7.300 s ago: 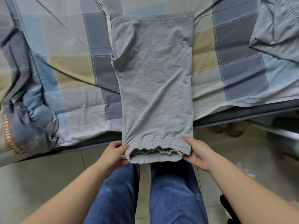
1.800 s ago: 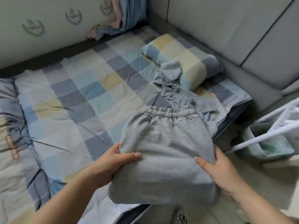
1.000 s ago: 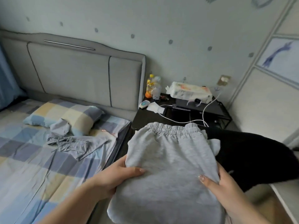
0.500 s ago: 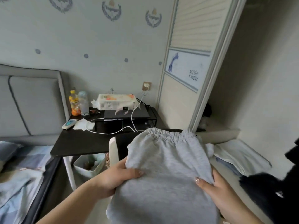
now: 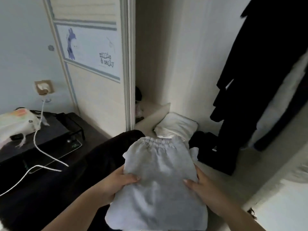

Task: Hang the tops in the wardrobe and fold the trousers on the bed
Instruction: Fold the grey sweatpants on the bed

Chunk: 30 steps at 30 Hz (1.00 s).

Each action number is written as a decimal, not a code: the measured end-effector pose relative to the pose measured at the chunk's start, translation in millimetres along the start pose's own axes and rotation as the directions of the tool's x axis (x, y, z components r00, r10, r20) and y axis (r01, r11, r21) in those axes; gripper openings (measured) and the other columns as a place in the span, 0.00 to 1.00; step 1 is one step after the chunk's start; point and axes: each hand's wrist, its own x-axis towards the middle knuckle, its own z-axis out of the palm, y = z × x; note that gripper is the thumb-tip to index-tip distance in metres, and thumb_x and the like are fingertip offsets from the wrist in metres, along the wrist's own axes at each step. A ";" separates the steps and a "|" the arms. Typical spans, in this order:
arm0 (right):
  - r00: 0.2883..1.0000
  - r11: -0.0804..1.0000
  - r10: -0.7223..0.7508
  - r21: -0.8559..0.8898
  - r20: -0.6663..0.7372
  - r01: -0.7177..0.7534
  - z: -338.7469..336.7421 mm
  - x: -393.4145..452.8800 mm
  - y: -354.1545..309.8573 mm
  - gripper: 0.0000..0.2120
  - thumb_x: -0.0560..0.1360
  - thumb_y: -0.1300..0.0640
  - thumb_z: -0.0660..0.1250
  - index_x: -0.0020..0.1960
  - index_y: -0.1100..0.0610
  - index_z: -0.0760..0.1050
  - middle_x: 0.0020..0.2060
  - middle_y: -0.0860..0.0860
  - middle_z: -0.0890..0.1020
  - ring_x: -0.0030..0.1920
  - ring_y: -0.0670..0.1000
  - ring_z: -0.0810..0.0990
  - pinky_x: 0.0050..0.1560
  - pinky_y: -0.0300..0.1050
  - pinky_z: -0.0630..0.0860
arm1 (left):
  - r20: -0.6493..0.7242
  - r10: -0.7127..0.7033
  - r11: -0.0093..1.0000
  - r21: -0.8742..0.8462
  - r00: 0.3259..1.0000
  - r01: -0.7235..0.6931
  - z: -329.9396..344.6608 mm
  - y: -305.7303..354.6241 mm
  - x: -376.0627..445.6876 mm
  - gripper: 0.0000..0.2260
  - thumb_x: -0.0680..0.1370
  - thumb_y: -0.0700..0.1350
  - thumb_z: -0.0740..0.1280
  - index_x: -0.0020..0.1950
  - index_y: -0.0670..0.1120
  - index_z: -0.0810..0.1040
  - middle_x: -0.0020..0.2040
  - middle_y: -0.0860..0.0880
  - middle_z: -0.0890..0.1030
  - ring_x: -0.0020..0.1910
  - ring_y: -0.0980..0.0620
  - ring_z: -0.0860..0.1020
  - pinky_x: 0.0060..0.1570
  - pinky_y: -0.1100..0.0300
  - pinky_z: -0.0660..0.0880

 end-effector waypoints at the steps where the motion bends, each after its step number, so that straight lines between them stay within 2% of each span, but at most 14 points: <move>1: 1.000 1.000 0.018 0.011 -0.023 -0.017 -1.1 1.3 4.1 0.24 0.77 0.60 0.67 0.66 0.39 0.64 0.58 0.38 0.78 0.58 0.43 0.79 0.60 0.46 0.76 | 0.022 -0.030 1.000 0.005 0.999 0.030 -1.1 1.3 13.8 0.27 0.71 0.38 0.73 0.68 0.46 0.69 0.62 0.37 0.78 0.60 0.34 0.77 0.61 0.39 0.73; 2: 0.999 0.999 0.037 0.020 -0.039 -0.036 -1.3 1.6 6.7 0.25 0.77 0.61 0.67 0.65 0.40 0.64 0.59 0.39 0.77 0.58 0.43 0.78 0.60 0.47 0.76 | 0.034 -0.059 0.998 0.009 0.998 0.059 -2.2 1.5 25.9 0.28 0.70 0.38 0.74 0.68 0.47 0.69 0.62 0.37 0.78 0.60 0.35 0.77 0.61 0.39 0.73; 5: 0.993 0.994 0.107 0.041 -0.051 -0.105 -6.3 7.2 18.9 0.27 0.76 0.65 0.66 0.64 0.41 0.62 0.60 0.37 0.74 0.55 0.35 0.78 0.52 0.36 0.77 | 0.056 -0.134 0.991 0.018 0.989 0.133 -1.4 -0.4 68.4 0.34 0.66 0.37 0.76 0.70 0.49 0.67 0.61 0.38 0.79 0.59 0.36 0.78 0.59 0.40 0.75; 7: 0.989 0.990 0.142 0.028 -0.040 -0.141 -11.6 14.9 23.2 0.31 0.75 0.66 0.65 0.68 0.41 0.57 0.61 0.35 0.70 0.55 0.31 0.75 0.51 0.33 0.75 | 0.087 -0.164 0.986 0.033 0.983 0.162 3.8 -2.8 94.5 0.34 0.65 0.38 0.77 0.69 0.48 0.69 0.60 0.39 0.80 0.58 0.37 0.79 0.58 0.42 0.76; 9: 0.984 0.986 0.166 0.020 -0.060 -0.165 -19.6 29.6 29.8 0.34 0.74 0.67 0.64 0.70 0.41 0.54 0.62 0.34 0.68 0.56 0.30 0.72 0.51 0.30 0.74 | 0.112 -0.201 0.979 0.055 0.973 0.195 7.0 -1.8 120.6 0.33 0.63 0.40 0.78 0.65 0.48 0.72 0.56 0.40 0.82 0.56 0.39 0.81 0.52 0.46 0.79; 11: 0.978 0.982 0.189 0.041 -0.085 -0.186 -27.2 46.2 34.3 0.35 0.74 0.68 0.64 0.70 0.40 0.54 0.62 0.33 0.68 0.57 0.32 0.73 0.51 0.31 0.75 | 0.125 -0.221 0.975 0.067 0.967 0.214 8.1 1.6 148.4 0.31 0.62 0.40 0.78 0.63 0.48 0.73 0.54 0.41 0.83 0.54 0.40 0.82 0.47 0.50 0.80; 14: 0.974 0.978 0.197 0.087 -0.111 -0.188 -46.8 82.0 46.1 0.34 0.73 0.69 0.64 0.66 0.36 0.60 0.62 0.34 0.70 0.57 0.34 0.76 0.51 0.34 0.76 | 0.116 -0.256 0.966 0.076 0.960 0.248 7.6 2.8 199.2 0.27 0.67 0.37 0.75 0.64 0.46 0.73 0.54 0.40 0.83 0.53 0.40 0.82 0.45 0.50 0.80; 17: 0.967 0.970 0.213 0.153 -0.143 -0.191 -66.7 121.0 55.8 0.31 0.73 0.71 0.64 0.60 0.37 0.65 0.60 0.36 0.74 0.54 0.35 0.79 0.47 0.35 0.78 | 0.039 -0.293 0.955 0.055 0.955 0.291 4.5 6.3 245.3 0.27 0.67 0.37 0.75 0.64 0.47 0.73 0.54 0.40 0.83 0.52 0.38 0.82 0.49 0.44 0.79; 19: 0.962 0.961 0.235 0.183 -0.138 -0.209 -76.6 145.5 58.9 0.35 0.72 0.74 0.62 0.66 0.39 0.62 0.63 0.40 0.73 0.58 0.38 0.78 0.51 0.39 0.78 | 0.072 -0.310 0.950 0.056 0.948 0.306 2.3 13.9 273.6 0.28 0.66 0.39 0.75 0.64 0.49 0.73 0.56 0.39 0.82 0.54 0.36 0.81 0.55 0.39 0.76; 21: 0.964 0.961 0.218 0.207 -0.151 -0.185 -90.3 167.6 62.3 0.35 0.72 0.76 0.61 0.68 0.43 0.61 0.64 0.43 0.73 0.57 0.39 0.78 0.49 0.37 0.78 | 0.099 -0.292 0.956 0.075 0.951 0.285 3.9 21.8 300.2 0.29 0.64 0.41 0.76 0.64 0.49 0.73 0.57 0.39 0.82 0.55 0.37 0.80 0.58 0.38 0.74; 23: 0.956 0.960 0.227 0.210 -0.187 -0.187 -107.4 190.9 60.9 0.31 0.71 0.72 0.63 0.63 0.42 0.65 0.62 0.44 0.75 0.54 0.38 0.79 0.47 0.35 0.77 | 0.082 -0.279 0.959 0.071 0.957 0.274 7.9 26.0 328.3 0.31 0.62 0.41 0.76 0.64 0.48 0.73 0.56 0.39 0.82 0.55 0.37 0.81 0.57 0.39 0.75; 26: 0.939 0.955 0.274 0.177 -0.206 -0.240 -121.5 220.5 63.1 0.30 0.64 0.61 0.63 0.60 0.36 0.65 0.59 0.41 0.77 0.53 0.37 0.79 0.47 0.34 0.76 | 0.091 -0.311 0.949 0.078 0.946 0.304 10.8 29.9 367.7 0.28 0.65 0.40 0.73 0.65 0.47 0.74 0.56 0.39 0.82 0.54 0.36 0.81 0.56 0.38 0.76; 30: 0.903 0.945 0.315 0.186 -0.292 -0.269 -135.2 248.2 80.2 0.30 0.62 0.60 0.62 0.60 0.37 0.67 0.56 0.41 0.79 0.50 0.36 0.80 0.43 0.33 0.76 | 0.105 -0.320 0.943 0.126 0.941 0.307 11.1 31.3 414.6 0.27 0.66 0.39 0.73 0.65 0.47 0.74 0.55 0.41 0.82 0.53 0.40 0.81 0.55 0.42 0.77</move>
